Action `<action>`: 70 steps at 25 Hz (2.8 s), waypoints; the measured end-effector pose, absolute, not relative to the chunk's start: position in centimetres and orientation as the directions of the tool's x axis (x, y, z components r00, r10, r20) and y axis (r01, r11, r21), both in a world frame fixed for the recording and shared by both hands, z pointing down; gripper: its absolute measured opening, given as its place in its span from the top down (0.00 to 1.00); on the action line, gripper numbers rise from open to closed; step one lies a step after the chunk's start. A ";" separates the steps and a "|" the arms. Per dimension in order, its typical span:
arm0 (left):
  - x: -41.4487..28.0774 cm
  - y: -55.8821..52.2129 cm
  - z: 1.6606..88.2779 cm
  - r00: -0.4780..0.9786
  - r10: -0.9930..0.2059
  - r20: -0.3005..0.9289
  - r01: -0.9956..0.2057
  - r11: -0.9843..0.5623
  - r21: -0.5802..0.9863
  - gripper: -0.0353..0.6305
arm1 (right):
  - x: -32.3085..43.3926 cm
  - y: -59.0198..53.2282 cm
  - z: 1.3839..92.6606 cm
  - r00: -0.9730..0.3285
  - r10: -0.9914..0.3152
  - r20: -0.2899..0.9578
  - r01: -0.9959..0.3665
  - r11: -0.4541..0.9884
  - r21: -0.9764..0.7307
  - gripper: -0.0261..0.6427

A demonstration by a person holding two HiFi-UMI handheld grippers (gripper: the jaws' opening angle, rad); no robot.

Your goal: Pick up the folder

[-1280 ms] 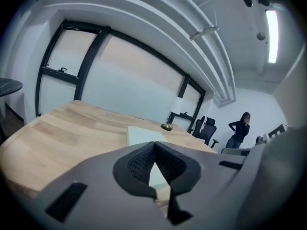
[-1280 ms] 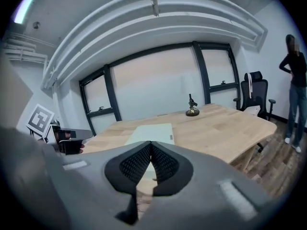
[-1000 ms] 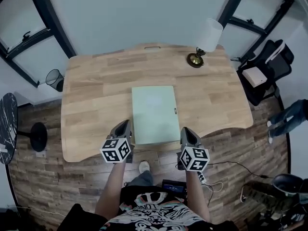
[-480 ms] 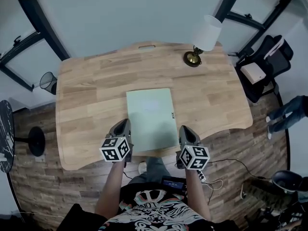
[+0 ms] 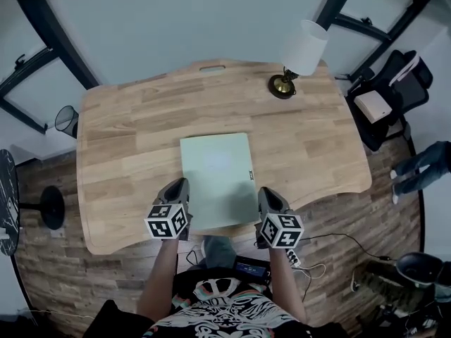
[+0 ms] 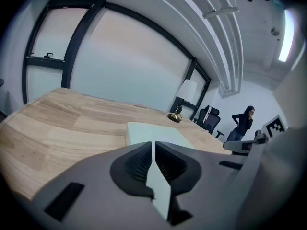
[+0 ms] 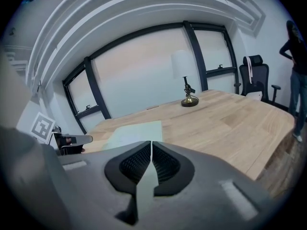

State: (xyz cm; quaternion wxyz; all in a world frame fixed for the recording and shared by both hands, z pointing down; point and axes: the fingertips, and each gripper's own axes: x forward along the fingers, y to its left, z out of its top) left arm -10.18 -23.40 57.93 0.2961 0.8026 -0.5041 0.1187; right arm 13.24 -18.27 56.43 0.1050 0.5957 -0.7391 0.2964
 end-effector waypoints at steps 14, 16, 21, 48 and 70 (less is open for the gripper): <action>-10.3 -25.5 62.6 0.496 -0.650 0.577 -0.854 -0.242 0.461 0.69 | 12.6 -22.8 61.1 -0.408 -0.703 0.583 -0.885 0.148 -0.441 0.72; -10.0 -25.4 63.4 0.513 -0.629 0.584 -0.841 -0.232 0.489 0.65 | 12.2 -23.4 62.0 -0.437 -0.677 0.592 -0.870 0.151 -0.470 0.65; -9.2 -25.5 63.9 0.548 -0.609 0.573 -0.812 -0.225 0.538 0.55 | 11.7 -24.4 63.5 -0.476 -0.637 0.606 -0.857 0.183 -0.481 0.55; -8.1 -25.9 65.6 0.567 -0.577 0.587 -0.772 -0.125 0.624 0.48 | 9.9 -24.9 64.9 -0.479 -0.609 0.632 -0.860 0.181 -0.477 0.53; -8.3 -25.9 60.8 0.564 -0.640 0.522 -0.764 -0.163 0.624 0.48 | 9.5 -25.1 59.3 -0.453 -0.688 0.567 -0.870 0.202 -0.451 0.53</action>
